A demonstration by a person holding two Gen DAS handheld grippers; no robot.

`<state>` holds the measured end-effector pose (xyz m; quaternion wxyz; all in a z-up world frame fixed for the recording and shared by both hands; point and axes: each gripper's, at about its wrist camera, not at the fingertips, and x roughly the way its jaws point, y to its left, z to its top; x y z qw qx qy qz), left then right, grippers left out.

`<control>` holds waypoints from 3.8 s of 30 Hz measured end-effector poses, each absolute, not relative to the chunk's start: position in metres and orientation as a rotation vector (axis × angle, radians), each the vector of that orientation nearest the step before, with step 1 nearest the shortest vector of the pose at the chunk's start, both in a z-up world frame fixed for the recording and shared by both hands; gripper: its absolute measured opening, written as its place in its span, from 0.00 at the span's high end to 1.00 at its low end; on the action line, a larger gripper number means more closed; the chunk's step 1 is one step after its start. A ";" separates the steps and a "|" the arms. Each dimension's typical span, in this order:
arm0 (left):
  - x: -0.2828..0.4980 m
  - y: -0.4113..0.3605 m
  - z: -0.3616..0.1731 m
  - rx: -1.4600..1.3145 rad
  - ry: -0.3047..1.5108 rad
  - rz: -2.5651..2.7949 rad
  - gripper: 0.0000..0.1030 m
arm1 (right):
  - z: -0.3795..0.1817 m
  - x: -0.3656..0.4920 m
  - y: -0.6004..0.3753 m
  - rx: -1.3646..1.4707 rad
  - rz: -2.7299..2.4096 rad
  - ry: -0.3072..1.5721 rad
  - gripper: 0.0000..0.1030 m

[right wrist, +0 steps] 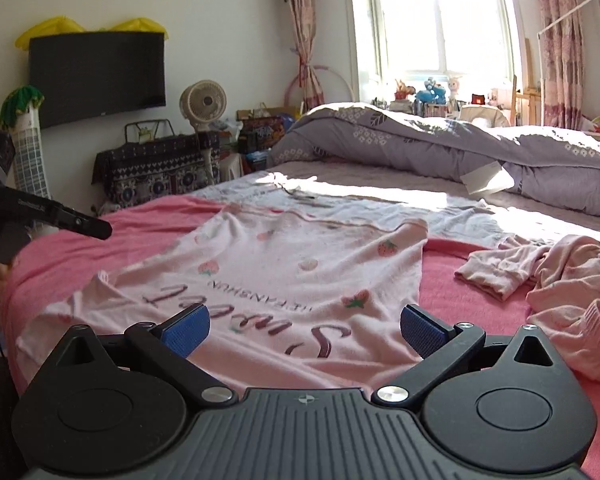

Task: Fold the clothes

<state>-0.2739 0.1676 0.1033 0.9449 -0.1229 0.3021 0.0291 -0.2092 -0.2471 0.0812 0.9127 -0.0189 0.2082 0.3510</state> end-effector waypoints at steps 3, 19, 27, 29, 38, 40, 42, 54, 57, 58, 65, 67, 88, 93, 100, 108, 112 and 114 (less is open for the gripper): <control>-0.225 0.208 0.100 -0.362 0.646 0.087 0.00 | 0.110 -0.164 -0.255 0.054 0.713 0.419 0.00; -0.062 0.234 0.010 -0.242 0.670 0.169 0.00 | 0.026 0.084 -0.200 0.191 0.575 0.751 0.15; -0.068 0.275 0.004 -0.501 0.564 0.016 0.01 | -0.010 0.084 -0.165 0.094 0.640 0.722 0.19; -0.064 0.271 0.004 -0.480 0.561 0.035 0.02 | -0.008 0.083 -0.166 0.105 0.643 0.720 0.21; -0.054 0.252 0.008 -0.368 0.574 0.111 0.31 | -0.009 0.090 -0.183 0.282 0.650 0.708 0.67; -0.052 0.244 0.009 -0.331 0.592 0.105 0.30 | -0.012 0.093 -0.178 0.266 0.672 0.730 0.64; -0.051 0.243 0.008 -0.324 0.597 0.094 0.16 | -0.013 0.095 -0.177 0.273 0.689 0.736 0.56; -0.051 0.253 0.009 -0.418 0.515 0.019 0.47 | -0.017 0.095 -0.185 0.343 0.715 0.734 0.56; -0.049 0.254 0.008 -0.422 0.536 0.031 0.66 | -0.017 0.096 -0.189 0.361 0.682 0.733 0.74; -0.051 0.254 0.009 -0.421 0.524 0.023 0.77 | -0.017 0.096 -0.190 0.367 0.673 0.726 0.77; -0.057 0.248 0.015 -0.370 0.477 0.003 0.92 | -0.001 0.095 -0.202 0.377 0.628 0.635 0.63; -0.049 0.256 0.007 -0.433 0.542 0.009 0.65 | -0.006 0.104 -0.201 0.370 0.574 0.668 0.39; -0.197 0.200 0.147 -0.195 0.282 -0.142 0.93 | 0.164 -0.056 -0.238 0.036 0.619 0.416 0.89; -0.298 0.178 0.155 -0.192 0.283 -0.220 0.93 | 0.184 -0.163 -0.279 -0.043 0.702 0.361 0.89; -0.384 0.142 0.050 -0.155 0.605 -0.253 0.91 | 0.085 -0.269 -0.308 -0.141 0.727 0.583 0.86; -0.441 0.148 0.051 -0.146 0.525 -0.170 0.58 | 0.030 -0.306 -0.350 0.080 0.634 0.632 0.50; -0.453 0.152 0.066 -0.120 0.479 -0.108 0.56 | 0.041 -0.307 -0.362 0.098 0.611 0.587 0.44; -0.460 0.152 0.074 -0.120 0.433 -0.097 0.47 | 0.043 -0.307 -0.363 0.114 0.630 0.575 0.35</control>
